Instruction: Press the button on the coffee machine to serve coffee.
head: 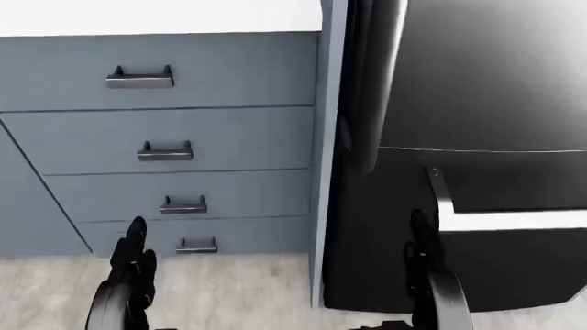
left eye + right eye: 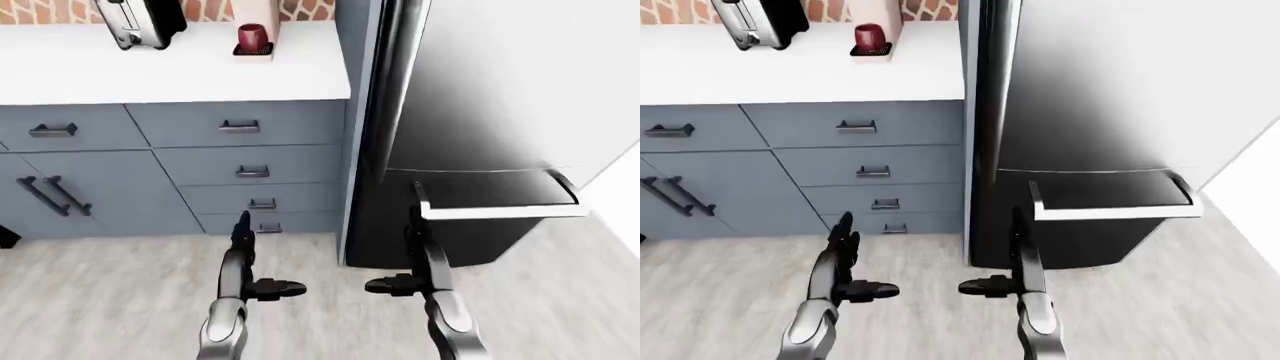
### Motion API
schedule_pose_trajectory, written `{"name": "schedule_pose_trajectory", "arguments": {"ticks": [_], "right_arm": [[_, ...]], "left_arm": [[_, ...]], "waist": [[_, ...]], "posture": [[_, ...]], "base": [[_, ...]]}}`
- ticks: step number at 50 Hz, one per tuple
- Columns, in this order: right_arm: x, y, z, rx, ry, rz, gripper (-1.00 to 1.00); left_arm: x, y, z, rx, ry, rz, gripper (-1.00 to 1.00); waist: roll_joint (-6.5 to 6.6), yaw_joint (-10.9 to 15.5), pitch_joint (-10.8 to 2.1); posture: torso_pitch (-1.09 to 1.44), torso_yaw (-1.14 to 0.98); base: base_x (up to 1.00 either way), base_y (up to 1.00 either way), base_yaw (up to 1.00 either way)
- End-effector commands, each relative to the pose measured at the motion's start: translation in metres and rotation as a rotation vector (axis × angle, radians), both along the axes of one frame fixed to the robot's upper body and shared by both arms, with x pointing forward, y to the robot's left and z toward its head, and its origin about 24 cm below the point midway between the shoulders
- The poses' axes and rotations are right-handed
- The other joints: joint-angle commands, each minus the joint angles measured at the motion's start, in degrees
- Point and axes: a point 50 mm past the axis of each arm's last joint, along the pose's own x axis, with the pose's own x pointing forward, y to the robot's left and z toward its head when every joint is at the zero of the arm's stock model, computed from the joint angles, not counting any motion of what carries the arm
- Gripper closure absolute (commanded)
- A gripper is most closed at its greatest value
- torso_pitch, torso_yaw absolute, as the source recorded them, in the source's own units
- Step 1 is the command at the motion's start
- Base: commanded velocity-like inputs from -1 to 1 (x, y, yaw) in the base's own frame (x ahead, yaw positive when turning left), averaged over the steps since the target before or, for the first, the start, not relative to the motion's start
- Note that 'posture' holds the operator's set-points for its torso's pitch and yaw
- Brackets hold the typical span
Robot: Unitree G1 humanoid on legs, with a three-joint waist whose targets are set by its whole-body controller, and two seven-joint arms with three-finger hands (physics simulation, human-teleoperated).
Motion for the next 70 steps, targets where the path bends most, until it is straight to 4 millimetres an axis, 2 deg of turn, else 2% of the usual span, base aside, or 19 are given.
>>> {"name": "schedule_pose_trajectory", "arguments": {"ticks": [1,3,4,5,7,8,19,23,28,31,34,35,43,48,53,60,63,67,70], "right_arm": [[0.008,0.001,0.033,-0.017,-0.172,0.007,-1.00],[0.009,0.001,0.033,-0.020,-0.171,0.007,-1.00],[0.009,0.001,0.033,-0.021,-0.170,0.008,-1.00],[0.008,0.001,0.033,-0.022,-0.170,0.007,-1.00],[0.008,0.001,0.033,-0.022,-0.173,0.004,-1.00],[0.008,0.000,0.033,-0.025,-0.174,0.002,-1.00],[0.009,0.001,0.036,-0.033,-0.179,0.004,-1.00],[0.009,0.000,0.040,-0.029,-0.185,0.002,-1.00],[0.014,0.000,0.062,-0.015,-0.215,-0.005,-1.00],[0.018,0.003,0.079,-0.029,-0.246,0.000,-1.00],[0.015,0.004,0.094,-0.052,-0.288,-0.004,-1.00],[0.014,0.002,0.104,-0.056,-0.309,-0.014,-1.00],[0.011,-0.004,0.146,-0.077,-0.375,-0.060,-1.00],[0.018,-0.011,0.184,-0.113,-0.427,-0.104,-1.00],[0.021,-0.009,0.193,-0.112,-0.428,-0.106,-1.00],[0.018,-0.017,0.221,-0.127,-0.458,-0.129,-1.00],[0.020,-0.017,0.241,-0.135,-0.485,-0.137,-1.00],[0.017,-0.015,0.257,-0.141,-0.509,-0.144,-1.00],[0.013,-0.016,0.266,-0.154,-0.525,-0.149,-1.00]], "left_arm": [[0.010,0.000,0.030,0.020,-0.171,-0.005,-1.00],[0.011,0.001,0.029,0.026,-0.174,-0.003,-1.00],[0.011,0.001,0.030,0.016,-0.178,-0.003,-1.00],[0.010,0.000,0.033,0.016,-0.181,-0.003,-1.00],[0.010,0.001,0.032,0.014,-0.183,-0.001,-1.00],[0.010,0.001,0.033,0.011,-0.184,-0.001,-1.00],[0.013,0.001,0.032,0.019,-0.183,0.003,-1.00],[0.014,0.000,0.041,0.037,-0.216,0.021,-1.00],[0.019,0.000,0.060,0.039,-0.238,0.027,-1.00],[0.024,0.005,0.088,0.027,-0.288,0.034,-1.00],[0.031,0.007,0.100,0.041,-0.320,0.041,-1.00],[0.031,0.006,0.109,0.035,-0.336,0.039,-1.00],[0.034,0.008,0.148,0.026,-0.402,0.040,-1.00],[0.040,0.013,0.184,0.016,-0.456,0.064,-1.00],[0.040,0.014,0.207,0.008,-0.490,0.072,-1.00],[0.042,0.011,0.230,0.002,-0.510,0.065,-1.00],[0.046,0.010,0.242,0.023,-0.538,0.071,-1.00],[0.049,0.007,0.256,0.019,-0.546,0.063,-1.00],[0.045,0.011,0.269,0.011,-0.564,0.068,-1.00]], "waist": [[-0.45,-0.1,-0.05],[-0.08,0.4,-3.50],[-0.10,0.4,-2.96],[-0.36,0.4,-0.98],[-0.42,0.3,-3.99],[-0.45,0.4,-4.25],[-0.22,0.4,-4.94],[-0.22,0.5,-5.18],[-0.27,0.5,-5.26],[-0.19,0.4,-5.28],[-0.16,0.5,-5.18],[-0.14,0.5,-5.13],[-0.11,0.5,-4.91],[-0.15,0.4,-4.65],[-0.05,0.5,-4.37],[-0.10,0.7,-4.04],[-0.10,0.7,-3.88],[-0.11,0.7,-3.66],[-0.16,0.7,-3.47]], "posture": [[0.00,0.00],[0.00,0.00],[0.00,0.00],[0.00,0.00],[0.00,0.00],[0.00,0.00],[0.00,0.00],[0.00,0.00],[0.00,0.00],[0.00,0.00],[0.00,0.00],[0.00,0.00],[0.00,0.00],[0.00,0.00],[0.00,0.00],[0.00,0.00],[0.00,0.00],[0.00,0.00],[0.00,0.00]], "base": [[0.00,0.00,0.00],[0.00,0.00,0.00],[0.00,0.00,0.00],[0.00,0.00,0.00],[0.00,0.00,0.00],[0.00,0.00,0.00],[0.00,0.00,0.00],[0.00,0.00,0.00],[0.00,0.00,0.00],[0.00,0.00,0.00],[0.00,0.00,0.00],[0.00,0.00,0.00],[0.00,0.00,0.00],[0.00,0.00,0.00],[0.00,0.00,0.00],[0.00,0.00,0.00],[0.00,0.00,0.00],[0.00,0.00,0.00],[0.00,0.00,0.00]]}}
